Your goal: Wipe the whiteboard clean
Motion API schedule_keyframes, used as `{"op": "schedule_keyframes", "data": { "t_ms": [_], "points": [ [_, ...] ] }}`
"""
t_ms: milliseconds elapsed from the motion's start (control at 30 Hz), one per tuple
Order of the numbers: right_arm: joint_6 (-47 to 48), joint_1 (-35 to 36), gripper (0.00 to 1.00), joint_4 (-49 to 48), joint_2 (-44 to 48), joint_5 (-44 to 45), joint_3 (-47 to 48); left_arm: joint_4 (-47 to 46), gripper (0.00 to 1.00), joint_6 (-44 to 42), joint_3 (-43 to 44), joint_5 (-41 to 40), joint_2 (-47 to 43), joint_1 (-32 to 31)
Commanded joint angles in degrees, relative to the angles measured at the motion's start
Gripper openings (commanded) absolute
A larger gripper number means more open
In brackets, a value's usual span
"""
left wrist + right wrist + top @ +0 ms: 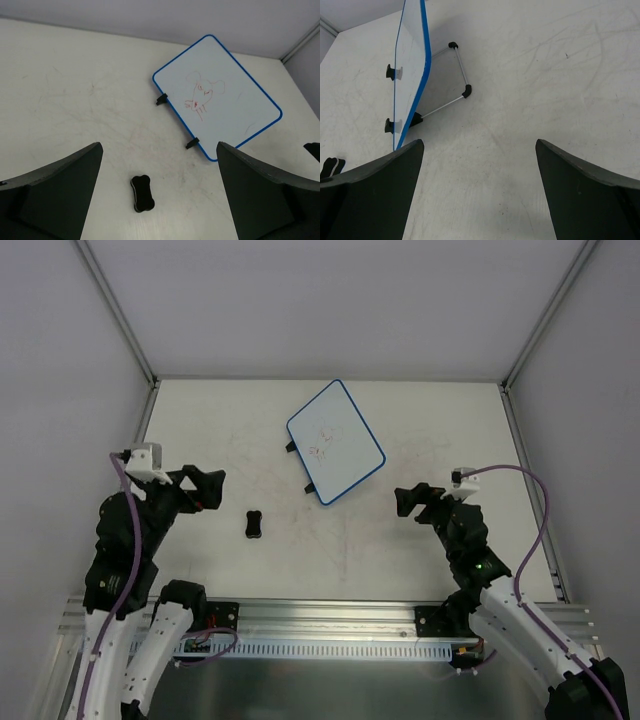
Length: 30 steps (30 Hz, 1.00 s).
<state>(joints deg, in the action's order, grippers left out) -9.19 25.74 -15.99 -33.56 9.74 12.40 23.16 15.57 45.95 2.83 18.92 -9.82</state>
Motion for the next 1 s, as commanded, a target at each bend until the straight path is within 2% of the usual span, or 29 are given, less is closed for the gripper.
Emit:
{"op": "schedule_keyframes", "data": {
  "t_ms": [0, 133, 233, 333, 367, 400, 467, 600, 767, 900, 967],
  "points": [
    [1.10, -0.16, 0.99, -1.59, -0.27, 0.28, 3.06, 8.03, 0.99, -0.98, 5.27, 2.09, 9.27, -0.63],
    [1.02, -0.07, 0.99, -1.06, -0.98, -0.16, 3.42, 13.57, 0.99, -1.16, 8.53, 4.02, 23.49, -0.55],
    [0.84, -0.16, 0.99, -1.15, -1.42, -0.77, 3.50, 16.65, 0.99, -0.90, 9.68, 6.57, 30.88, -0.63],
    [0.84, -0.25, 0.99, -1.85, -2.47, -4.10, 3.77, 16.57, 0.99, 0.59, 8.45, 7.54, 33.37, -1.24],
    [0.58, -0.42, 0.99, -3.07, -3.00, -5.94, 3.42, 16.57, 0.99, 1.12, 8.10, 6.50, 33.38, -1.68],
    [0.66, -0.95, 0.99, -4.56, -4.74, -11.44, 3.33, 16.57, 0.99, 1.56, 7.49, 3.79, 33.55, -2.04],
    [-0.82, -1.30, 0.99, -5.72, -6.86, -12.98, 5.16, 16.31, 0.99, 2.09, 6.96, 1.57, 33.82, -3.79],
    [-5.47, -5.68, 0.99, -7.20, -12.92, -23.06, 8.34, 16.31, 0.99, 3.58, 6.69, -2.12, 34.96, -7.57],
    [-10.75, -7.54, 0.98, -14.42, -15.21, -27.58, 7.90, 16.22, 0.99, 6.40, 7.04, -8.26, 37.50, -13.02],
    [-13.91, -8.60, 0.92, -15.65, -19.78, -30.38, 11.32, 16.31, 0.99, 8.59, 6.08, -10.30, 40.58, -14.17],
    [-15.76, -9.03, 0.80, -17.40, -22.76, -30.57, 12.64, 16.31, 0.99, 10.61, 5.20, -10.74, 42.95, -14.34]
  ]
}}
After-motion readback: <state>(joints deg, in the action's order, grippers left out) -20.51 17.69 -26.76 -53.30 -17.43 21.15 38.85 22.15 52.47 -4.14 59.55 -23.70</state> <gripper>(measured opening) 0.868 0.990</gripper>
